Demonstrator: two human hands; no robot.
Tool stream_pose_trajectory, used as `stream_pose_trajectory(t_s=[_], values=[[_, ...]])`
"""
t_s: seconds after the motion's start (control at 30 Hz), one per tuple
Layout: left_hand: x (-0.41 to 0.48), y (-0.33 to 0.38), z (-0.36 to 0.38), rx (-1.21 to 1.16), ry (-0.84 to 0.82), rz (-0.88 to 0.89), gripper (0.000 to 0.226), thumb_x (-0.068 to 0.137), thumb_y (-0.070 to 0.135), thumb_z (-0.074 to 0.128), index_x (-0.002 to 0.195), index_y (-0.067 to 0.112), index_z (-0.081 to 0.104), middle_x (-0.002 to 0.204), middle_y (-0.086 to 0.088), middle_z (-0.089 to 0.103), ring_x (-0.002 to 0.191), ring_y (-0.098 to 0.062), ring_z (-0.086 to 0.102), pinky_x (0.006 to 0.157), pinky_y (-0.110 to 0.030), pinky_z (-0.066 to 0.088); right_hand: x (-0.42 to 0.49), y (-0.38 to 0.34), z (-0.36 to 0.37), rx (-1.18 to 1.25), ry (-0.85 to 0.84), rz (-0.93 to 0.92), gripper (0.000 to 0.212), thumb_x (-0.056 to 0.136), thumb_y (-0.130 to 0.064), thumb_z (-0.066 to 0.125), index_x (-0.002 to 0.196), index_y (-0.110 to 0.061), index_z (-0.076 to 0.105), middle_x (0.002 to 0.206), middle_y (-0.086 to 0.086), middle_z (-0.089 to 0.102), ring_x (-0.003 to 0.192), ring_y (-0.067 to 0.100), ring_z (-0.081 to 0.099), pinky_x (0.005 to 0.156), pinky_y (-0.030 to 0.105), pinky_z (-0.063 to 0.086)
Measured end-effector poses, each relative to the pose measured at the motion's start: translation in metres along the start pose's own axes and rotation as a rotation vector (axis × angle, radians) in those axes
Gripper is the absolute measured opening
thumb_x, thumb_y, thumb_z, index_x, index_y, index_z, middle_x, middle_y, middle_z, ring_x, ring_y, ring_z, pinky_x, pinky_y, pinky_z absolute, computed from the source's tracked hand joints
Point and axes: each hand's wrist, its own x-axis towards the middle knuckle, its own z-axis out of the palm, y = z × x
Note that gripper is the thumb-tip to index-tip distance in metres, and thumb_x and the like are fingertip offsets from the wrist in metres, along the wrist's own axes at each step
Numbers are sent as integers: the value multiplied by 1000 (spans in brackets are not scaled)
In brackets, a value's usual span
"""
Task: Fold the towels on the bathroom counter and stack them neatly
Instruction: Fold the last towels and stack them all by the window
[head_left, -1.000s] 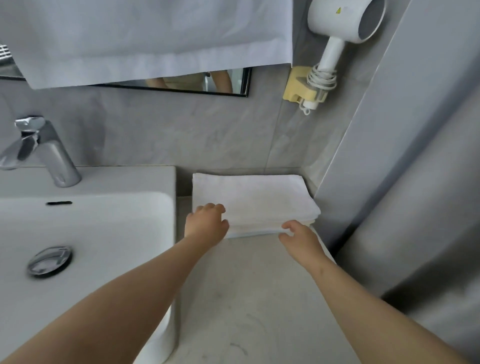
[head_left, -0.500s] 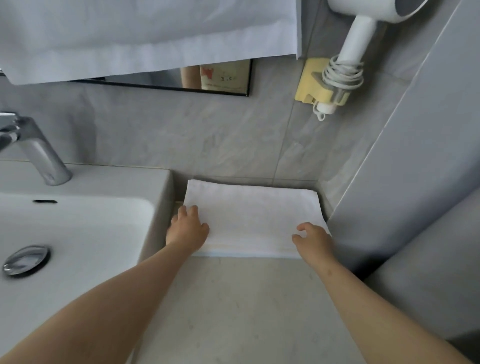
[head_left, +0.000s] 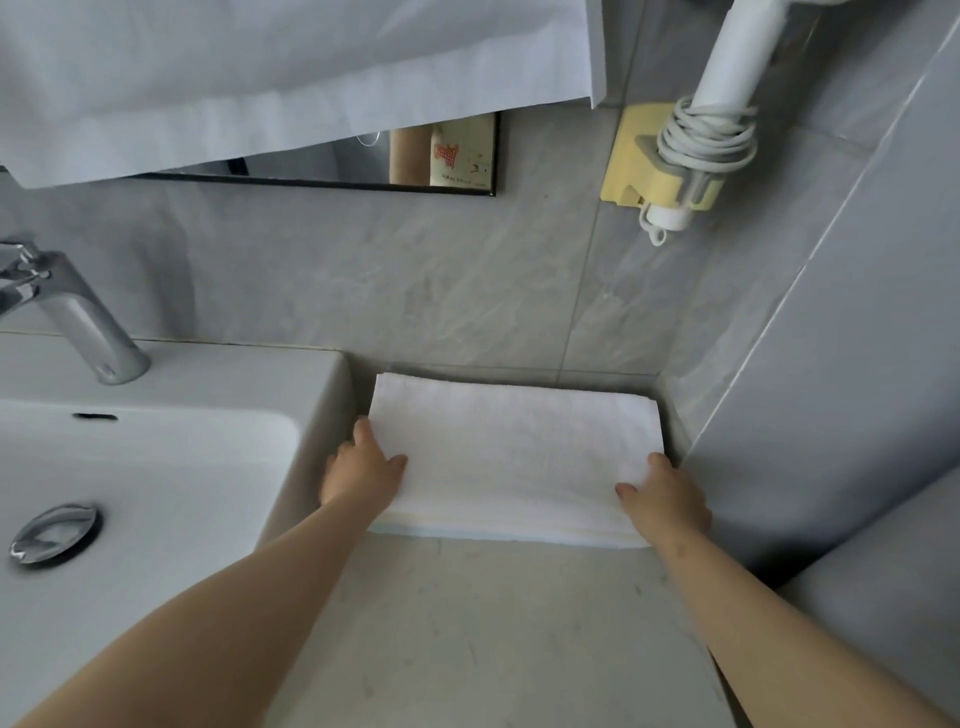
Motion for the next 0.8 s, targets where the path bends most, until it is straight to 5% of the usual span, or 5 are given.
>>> stream_pose_trajectory(t_s=[0.33,0.5,0.8], values=[[-5,-11,8,-169,-39,-82,51,96,35,47,133,1,37,130,-21,46,116,-37,49,90,-40,43,0,3,8,170,-14,42,41,88,-31,61,115,-4,46,119,15,56,110,38,51,87,40,47],[-18,-12,4,-37,63,-37,44,96,34,47,127,2,45,126,-18,44,115,-37,47,92,-39,40,-7,3,4,-26,60,82,48,88,-44,56,122,-12,47,128,13,47,118,33,40,92,37,37],[-27,-14,-4,50,-50,-78,42,101,32,33,127,0,39,131,-22,40,119,-40,44,95,-42,39,-12,13,-1,223,-24,172,60,82,-46,64,129,-13,45,128,19,44,114,39,46,93,41,41]])
